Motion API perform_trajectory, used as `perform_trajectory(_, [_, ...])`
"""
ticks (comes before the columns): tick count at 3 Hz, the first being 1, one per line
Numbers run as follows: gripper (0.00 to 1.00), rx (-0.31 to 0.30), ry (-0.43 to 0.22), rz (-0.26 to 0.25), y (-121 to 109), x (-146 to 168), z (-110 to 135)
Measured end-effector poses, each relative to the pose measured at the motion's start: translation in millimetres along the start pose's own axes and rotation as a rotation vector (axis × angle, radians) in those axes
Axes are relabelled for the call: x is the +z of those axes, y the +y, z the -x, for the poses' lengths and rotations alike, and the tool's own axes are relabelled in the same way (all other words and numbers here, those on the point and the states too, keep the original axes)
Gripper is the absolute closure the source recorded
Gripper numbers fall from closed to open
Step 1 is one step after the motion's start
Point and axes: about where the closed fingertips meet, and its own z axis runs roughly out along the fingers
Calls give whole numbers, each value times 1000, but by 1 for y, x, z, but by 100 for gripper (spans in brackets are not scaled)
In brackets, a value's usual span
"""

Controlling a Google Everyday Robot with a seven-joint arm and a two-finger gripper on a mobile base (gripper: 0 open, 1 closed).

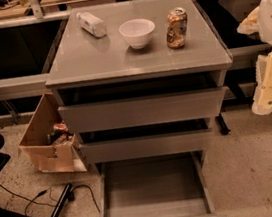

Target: Place orange can into bottom drawer

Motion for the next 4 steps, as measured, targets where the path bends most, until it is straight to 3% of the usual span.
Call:
perform_trajectory(1, [0, 0, -2, -1, 0, 0, 0])
perform_trajectory(2, [0, 2, -125, -39, -25, 19, 5])
perform_trajectory(3, [0, 45, -367, -127, -92, 40, 11])
perform_trajectory(4, [0, 135, -729, -172, -187, 59, 60])
